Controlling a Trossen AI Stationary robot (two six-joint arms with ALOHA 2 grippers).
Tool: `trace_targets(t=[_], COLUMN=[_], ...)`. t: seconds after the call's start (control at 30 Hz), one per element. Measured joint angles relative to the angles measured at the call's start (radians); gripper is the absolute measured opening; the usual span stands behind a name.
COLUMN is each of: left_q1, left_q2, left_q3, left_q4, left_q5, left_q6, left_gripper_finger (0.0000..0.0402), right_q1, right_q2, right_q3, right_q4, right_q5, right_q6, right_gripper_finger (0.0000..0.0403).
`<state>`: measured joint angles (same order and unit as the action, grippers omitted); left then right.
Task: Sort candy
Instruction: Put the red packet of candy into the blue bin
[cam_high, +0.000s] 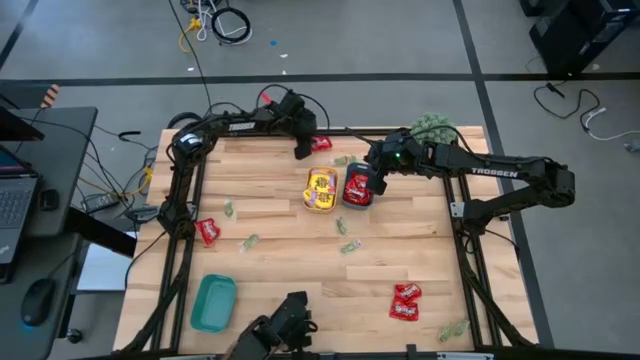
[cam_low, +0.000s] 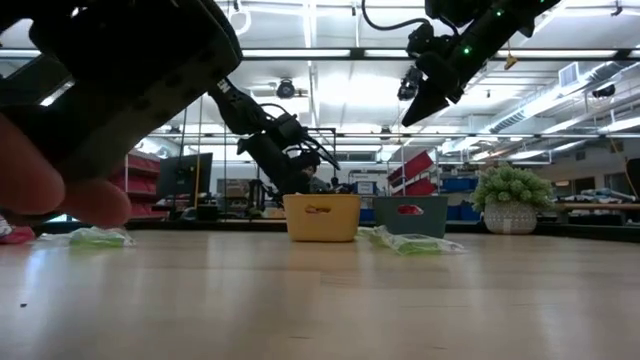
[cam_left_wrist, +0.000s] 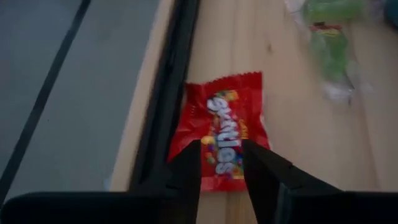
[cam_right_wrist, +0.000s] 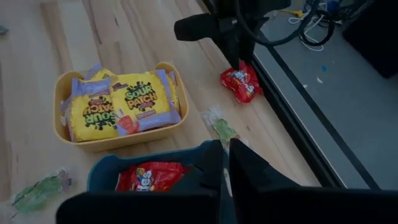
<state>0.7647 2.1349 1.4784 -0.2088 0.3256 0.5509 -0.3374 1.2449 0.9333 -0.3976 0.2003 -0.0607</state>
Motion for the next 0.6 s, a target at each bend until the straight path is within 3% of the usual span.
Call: trace_targets(t=[0.27, 0.6], left_q1=[0.000, -0.006], left_q2=[0.014, 0.079], left_q3=[0.000, 0.051], left_q4=[0.028, 0.007], left_q5=[0.003, -0.049], left_q6=[0.049, 0.053], left_gripper_finger=[0.0156, 0.0147], right_q1=[0.000, -0.003], right_q2=[0.000, 0.000], right_q3=[0.000, 0.000], right_q4=[0.010, 0.007], right_q5=[-0.019, -0.020], right_q6=[-0.003, -0.003], right_gripper_finger=[0.0019, 0.0020])
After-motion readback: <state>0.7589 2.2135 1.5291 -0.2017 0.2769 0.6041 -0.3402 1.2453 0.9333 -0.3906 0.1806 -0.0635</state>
